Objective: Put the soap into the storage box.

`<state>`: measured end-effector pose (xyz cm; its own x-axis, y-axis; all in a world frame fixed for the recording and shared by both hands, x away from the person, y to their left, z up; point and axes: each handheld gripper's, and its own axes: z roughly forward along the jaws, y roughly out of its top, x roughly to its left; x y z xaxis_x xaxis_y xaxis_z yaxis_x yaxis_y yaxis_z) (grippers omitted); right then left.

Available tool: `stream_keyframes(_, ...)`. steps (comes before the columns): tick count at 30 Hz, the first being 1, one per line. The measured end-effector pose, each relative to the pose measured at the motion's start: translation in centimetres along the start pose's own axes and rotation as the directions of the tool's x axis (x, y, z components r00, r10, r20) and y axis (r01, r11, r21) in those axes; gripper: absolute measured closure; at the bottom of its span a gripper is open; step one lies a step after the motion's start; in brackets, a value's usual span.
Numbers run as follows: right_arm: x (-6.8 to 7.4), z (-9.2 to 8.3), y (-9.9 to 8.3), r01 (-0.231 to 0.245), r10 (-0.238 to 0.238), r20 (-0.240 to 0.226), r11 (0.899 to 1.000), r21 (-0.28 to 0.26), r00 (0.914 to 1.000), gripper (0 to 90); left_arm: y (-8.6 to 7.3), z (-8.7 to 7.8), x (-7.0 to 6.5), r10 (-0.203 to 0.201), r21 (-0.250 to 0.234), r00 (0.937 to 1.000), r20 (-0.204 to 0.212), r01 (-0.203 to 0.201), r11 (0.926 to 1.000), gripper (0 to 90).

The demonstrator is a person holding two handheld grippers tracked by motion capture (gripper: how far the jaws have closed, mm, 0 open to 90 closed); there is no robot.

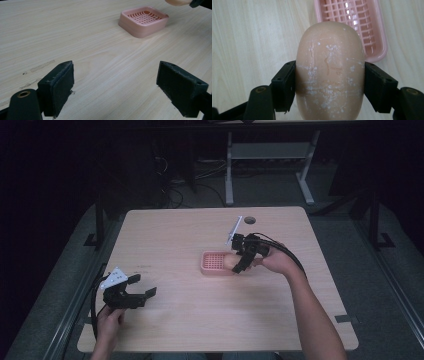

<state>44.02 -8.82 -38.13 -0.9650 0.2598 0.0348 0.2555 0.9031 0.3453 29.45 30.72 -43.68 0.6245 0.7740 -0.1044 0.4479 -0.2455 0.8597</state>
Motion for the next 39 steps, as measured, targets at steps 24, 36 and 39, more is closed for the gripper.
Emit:
stream_keyframes(24, -1.3, 0.5, 3.8, 0.032, -0.032, -0.018, 0.999, 0.006, 0.9993, 31.9, 0.0, 0.0, 0.0, -0.002, -0.005, 1.0, 0.003, 0.002, 1.0, 14.3)
stream_keyframes(36, -1.9, 0.9, 5.6, 0.055, -0.055, -0.014, 0.998, 0.005, 0.9984, 31.9, 0.0, -0.1, 0.1, -0.004, -0.006, 1.0, 0.003, 0.004, 1.0, 14.3)
stream_keyframes(39, -2.2, 1.8, 5.8, 0.048, -0.047, -0.026, 0.999, 0.022, 0.9985, 31.9, 0.0, -0.1, 0.1, -0.004, -0.007, 1.0, 0.004, 0.004, 1.0, 14.3)
